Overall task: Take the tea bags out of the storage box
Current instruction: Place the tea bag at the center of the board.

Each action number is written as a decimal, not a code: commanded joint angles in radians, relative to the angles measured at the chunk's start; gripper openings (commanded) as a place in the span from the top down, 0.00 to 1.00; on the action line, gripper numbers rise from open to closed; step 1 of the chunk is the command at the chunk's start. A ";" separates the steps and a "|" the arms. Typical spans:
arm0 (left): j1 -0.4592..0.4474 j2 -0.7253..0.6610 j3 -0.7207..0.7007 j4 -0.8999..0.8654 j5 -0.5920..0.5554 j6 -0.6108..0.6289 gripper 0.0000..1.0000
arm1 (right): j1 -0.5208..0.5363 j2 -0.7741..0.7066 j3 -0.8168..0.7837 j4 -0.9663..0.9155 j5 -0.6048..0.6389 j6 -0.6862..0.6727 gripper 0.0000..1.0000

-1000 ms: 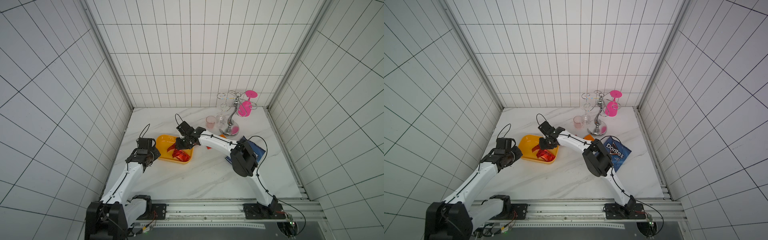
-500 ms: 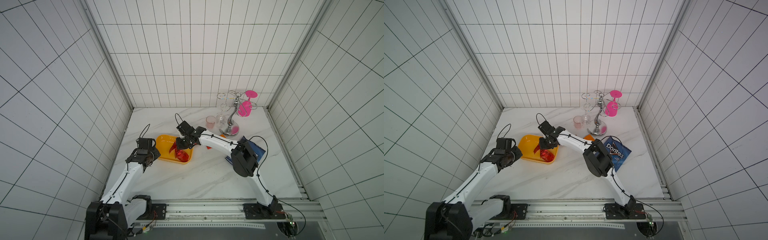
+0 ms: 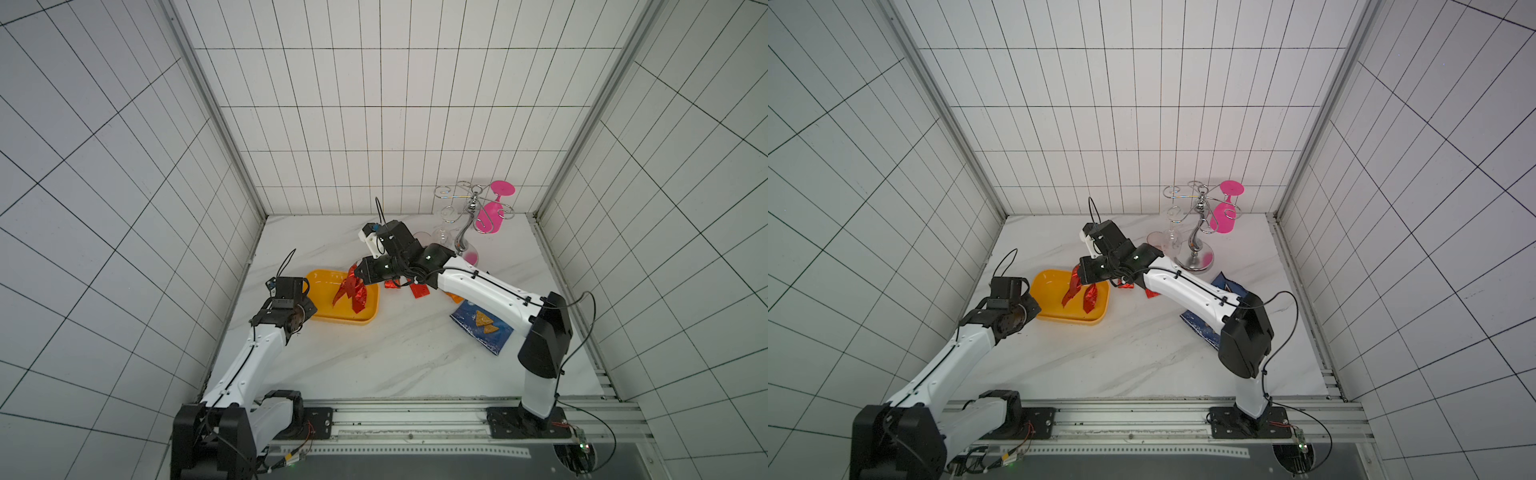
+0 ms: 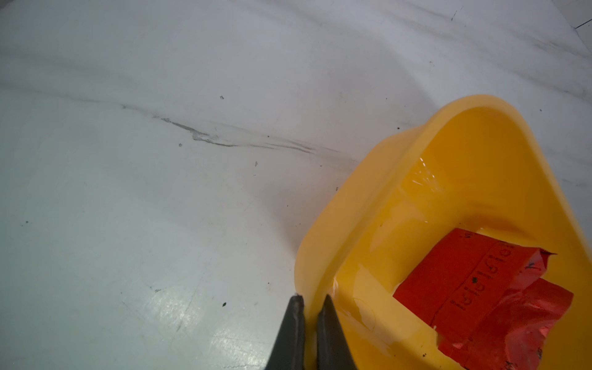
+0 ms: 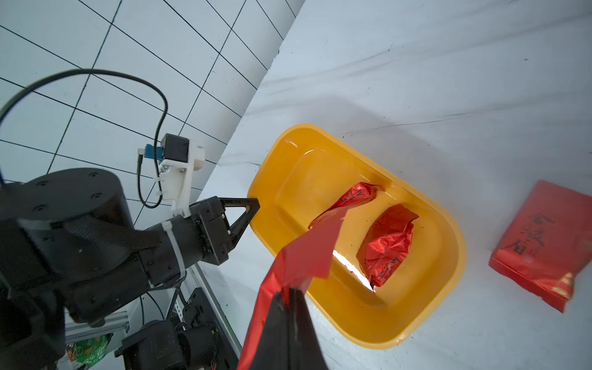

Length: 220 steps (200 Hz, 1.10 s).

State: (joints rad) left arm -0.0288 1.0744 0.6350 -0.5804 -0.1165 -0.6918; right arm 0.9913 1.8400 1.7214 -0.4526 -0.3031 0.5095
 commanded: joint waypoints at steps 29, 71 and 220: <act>0.015 -0.019 -0.002 0.006 -0.054 -0.008 1.00 | -0.084 -0.190 -0.394 0.110 -0.008 -0.038 1.00; 0.029 -0.022 -0.012 0.011 -0.065 -0.014 1.00 | -0.129 -0.209 -0.595 0.200 -0.022 -0.034 1.00; 0.029 -0.068 -0.036 0.019 -0.053 -0.001 1.00 | -0.125 -0.101 -0.536 0.143 0.051 -0.078 0.48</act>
State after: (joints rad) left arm -0.0044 1.0210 0.6125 -0.5869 -0.1650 -0.7025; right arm 0.8658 1.8275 1.1343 -0.2123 -0.3538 0.4820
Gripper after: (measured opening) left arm 0.084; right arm 0.501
